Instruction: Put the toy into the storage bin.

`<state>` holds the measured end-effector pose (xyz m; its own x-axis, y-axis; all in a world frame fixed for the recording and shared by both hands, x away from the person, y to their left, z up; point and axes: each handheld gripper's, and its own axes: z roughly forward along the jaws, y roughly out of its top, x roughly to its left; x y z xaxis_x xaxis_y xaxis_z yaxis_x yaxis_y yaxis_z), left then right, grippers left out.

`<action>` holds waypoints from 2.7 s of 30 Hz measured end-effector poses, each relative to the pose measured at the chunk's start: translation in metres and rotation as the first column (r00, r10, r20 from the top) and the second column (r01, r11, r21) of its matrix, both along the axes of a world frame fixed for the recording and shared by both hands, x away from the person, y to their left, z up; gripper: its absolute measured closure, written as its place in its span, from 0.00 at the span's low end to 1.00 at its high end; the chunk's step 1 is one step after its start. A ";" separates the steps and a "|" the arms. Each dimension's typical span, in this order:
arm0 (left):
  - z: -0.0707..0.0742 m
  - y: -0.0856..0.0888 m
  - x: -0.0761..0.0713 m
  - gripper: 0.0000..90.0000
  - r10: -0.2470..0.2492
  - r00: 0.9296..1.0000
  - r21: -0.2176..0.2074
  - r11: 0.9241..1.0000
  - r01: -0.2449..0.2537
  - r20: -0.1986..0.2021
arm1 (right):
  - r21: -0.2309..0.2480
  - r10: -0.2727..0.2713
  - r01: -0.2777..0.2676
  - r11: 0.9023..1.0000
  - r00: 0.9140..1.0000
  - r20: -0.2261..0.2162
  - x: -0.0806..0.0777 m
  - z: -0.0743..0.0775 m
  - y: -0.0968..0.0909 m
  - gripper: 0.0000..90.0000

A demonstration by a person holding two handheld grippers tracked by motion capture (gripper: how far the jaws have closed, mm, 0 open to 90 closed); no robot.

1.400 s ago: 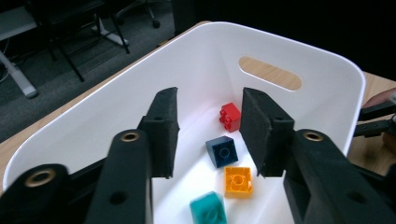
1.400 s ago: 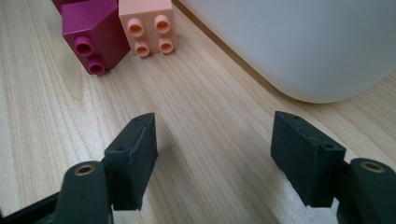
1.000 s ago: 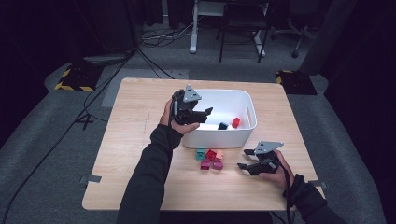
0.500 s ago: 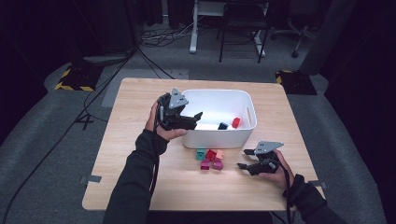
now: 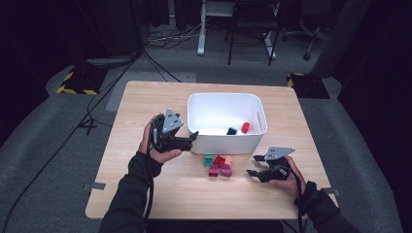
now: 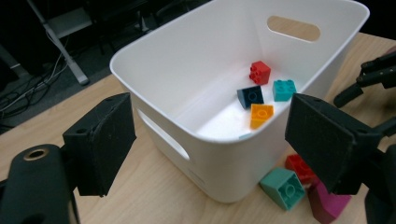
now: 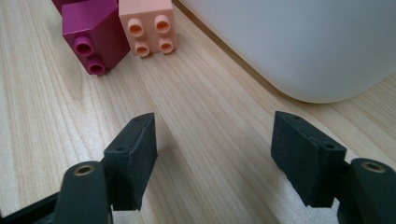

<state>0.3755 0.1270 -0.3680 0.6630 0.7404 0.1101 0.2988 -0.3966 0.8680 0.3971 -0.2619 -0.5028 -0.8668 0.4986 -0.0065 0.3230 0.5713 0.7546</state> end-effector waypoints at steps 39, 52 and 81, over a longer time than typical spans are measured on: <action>-0.119 -0.085 -0.023 0.42 -0.278 0.915 0.103 0.942 0.319 -0.293 | 0.000 0.000 0.000 1.000 1.000 0.000 0.000 0.000 0.000 0.35; -0.119 -0.083 -0.020 0.66 -0.260 0.926 0.116 0.947 0.300 -0.272 | 0.000 0.000 0.000 1.000 1.000 0.000 0.000 0.000 0.000 0.35; -0.031 0.008 -0.010 0.66 -0.098 0.990 0.009 0.995 0.099 -0.106 | 0.000 0.000 0.000 1.000 1.000 -0.001 0.000 0.000 0.000 0.35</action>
